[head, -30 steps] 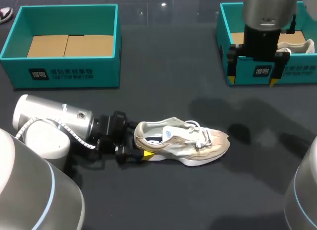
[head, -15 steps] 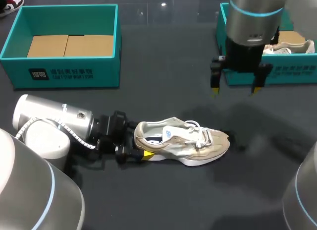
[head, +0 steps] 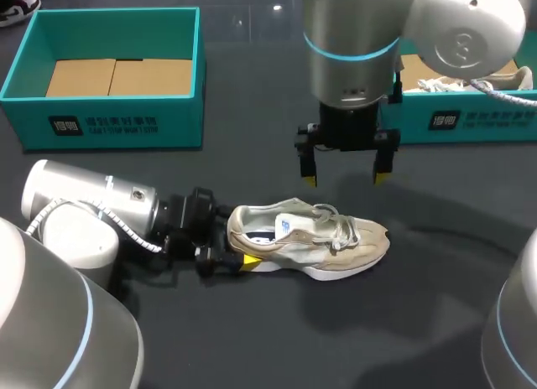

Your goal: Take the shoe out of the shoebox, open the shoe tongue, remove and reinsert the insole, then place the shoe into the shoebox

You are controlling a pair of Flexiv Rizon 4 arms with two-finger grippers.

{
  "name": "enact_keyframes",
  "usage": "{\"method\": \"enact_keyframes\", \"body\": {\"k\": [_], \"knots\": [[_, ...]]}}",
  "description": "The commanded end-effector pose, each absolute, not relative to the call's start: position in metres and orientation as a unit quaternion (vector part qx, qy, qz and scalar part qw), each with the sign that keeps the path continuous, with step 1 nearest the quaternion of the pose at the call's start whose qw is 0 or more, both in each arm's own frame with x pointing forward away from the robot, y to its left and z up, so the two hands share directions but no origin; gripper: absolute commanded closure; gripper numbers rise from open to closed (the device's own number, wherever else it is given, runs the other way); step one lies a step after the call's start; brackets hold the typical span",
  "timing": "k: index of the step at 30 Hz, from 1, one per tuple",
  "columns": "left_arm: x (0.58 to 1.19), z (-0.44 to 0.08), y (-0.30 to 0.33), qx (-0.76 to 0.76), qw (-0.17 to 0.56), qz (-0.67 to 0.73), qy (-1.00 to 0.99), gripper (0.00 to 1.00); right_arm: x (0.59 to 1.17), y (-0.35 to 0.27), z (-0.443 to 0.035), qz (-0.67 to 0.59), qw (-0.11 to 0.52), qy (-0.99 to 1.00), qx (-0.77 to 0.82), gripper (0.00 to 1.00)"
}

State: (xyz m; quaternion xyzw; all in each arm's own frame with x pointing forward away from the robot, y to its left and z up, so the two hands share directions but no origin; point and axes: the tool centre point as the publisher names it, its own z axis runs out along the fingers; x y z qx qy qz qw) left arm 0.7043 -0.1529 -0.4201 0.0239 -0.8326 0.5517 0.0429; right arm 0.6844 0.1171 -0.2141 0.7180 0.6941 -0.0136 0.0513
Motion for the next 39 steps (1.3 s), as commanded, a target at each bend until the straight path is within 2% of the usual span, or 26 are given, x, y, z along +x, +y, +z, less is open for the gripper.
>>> {"method": "enact_keyframes", "body": {"k": [1,6,12,23,27,39], "knots": [[0.707,-0.422,-0.153,0.024,0.043,0.550,-0.834,1.00,0.687,0.124,-0.215,-0.022,0.057,0.693,0.718,0.00],[0.707,-0.422,-0.153,0.024,0.043,0.550,-0.834,1.00,0.685,0.165,-0.228,-0.040,0.100,0.692,0.714,0.00],[0.707,-0.422,-0.153,0.024,0.043,0.550,-0.834,1.00,0.682,0.203,-0.249,-0.068,0.114,0.690,0.712,0.00],[0.707,-0.422,-0.153,0.024,0.043,0.550,-0.834,1.00,0.681,0.204,-0.251,-0.076,0.107,0.686,0.716,0.00],[0.707,-0.422,-0.153,0.024,0.043,0.550,-0.834,1.00,0.683,0.204,-0.270,-0.079,0.123,0.676,0.722,0.00],[0.707,-0.422,-0.153,0.024,0.043,0.550,-0.834,1.00,0.679,0.192,-0.287,-0.081,0.151,0.648,0.742,0.00]]}}
